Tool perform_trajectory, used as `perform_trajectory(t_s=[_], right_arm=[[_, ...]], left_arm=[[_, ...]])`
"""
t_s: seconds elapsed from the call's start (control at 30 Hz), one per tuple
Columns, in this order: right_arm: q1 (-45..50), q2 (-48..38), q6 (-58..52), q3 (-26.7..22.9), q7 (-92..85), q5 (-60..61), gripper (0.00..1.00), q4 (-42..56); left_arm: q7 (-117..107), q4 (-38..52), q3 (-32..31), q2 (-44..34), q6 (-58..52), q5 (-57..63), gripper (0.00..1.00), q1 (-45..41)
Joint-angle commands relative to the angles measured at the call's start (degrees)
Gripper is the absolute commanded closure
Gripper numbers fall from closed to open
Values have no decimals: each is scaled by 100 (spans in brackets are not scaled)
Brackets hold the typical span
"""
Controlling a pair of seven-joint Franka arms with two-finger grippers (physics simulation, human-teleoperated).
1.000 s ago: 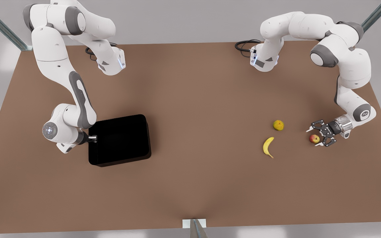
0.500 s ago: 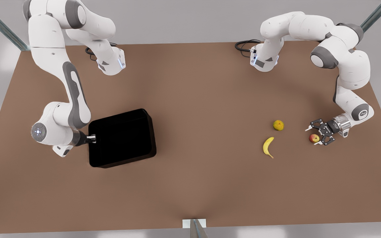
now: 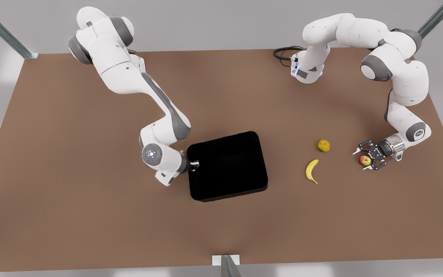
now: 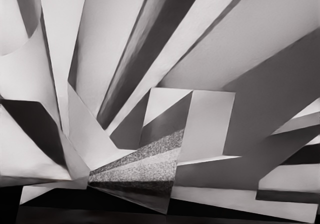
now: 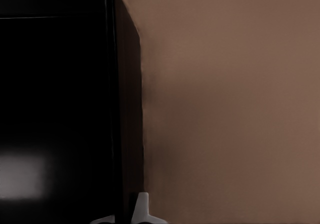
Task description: Place the storage box in the middle with the right arm, and place the apple in the storage box with the left arm
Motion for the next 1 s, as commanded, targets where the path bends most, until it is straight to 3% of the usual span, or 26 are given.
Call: perform_trajectory(t_s=[0.0,0.03,0.13,0.2,0.23,0.27,0.33,0.37,0.4,0.5,0.67,0.8,0.87,0.93,0.97], right_arm=[[59,53,39,0,88,-5,79,45],[147,142,153,0,212,-5,79,159],[279,326,276,185,432,-5,79,291],[314,361,303,185,440,-5,79,282],[323,379,312,185,432,-5,79,273],[358,414,320,185,440,-5,79,282],[367,432,356,185,432,-14,79,282],[367,432,356,185,449,-14,64,282],[367,423,364,185,510,-14,1,291],[367,423,356,185,458,-14,0,291],[349,405,251,194,484,3,0,519],[-441,-34,-1331,176,423,1287,0,1337],[-1179,-262,-2579,167,10,1287,0,1847],[-1602,-648,-3694,123,-1569,-518,0,2022],[-1611,-1053,-4196,115,-2406,-2243,0,2040]], left_arm=[[-13,4,-4,0,-12,-59,26,-6],[-4,4,-4,0,-21,-59,30,-6],[5,4,-4,0,-12,-59,60,-6],[31,4,5,8,-3,-50,61,-6],[14,4,5,0,-39,-42,65,-6],[-48,4,22,-35,-82,-42,75,-6],[-153,13,49,-150,-109,-15,79,3],[-346,22,49,-255,-118,2,79,3],[-522,145,57,-325,-144,37,79,3],[-523,611,-39,-668,-109,696,79,-6],[-522,1006,-1058,-1433,559,2568,79,-59],[-540,1288,-2139,-1688,1192,4124,79,-155],[-540,1288,-2649,-1802,1482,4827,79,-261],[-549,1305,-3044,-1802,1719,5309,79,-366],[-610,1270,-3431,-1908,2079,5741,79,-471]])
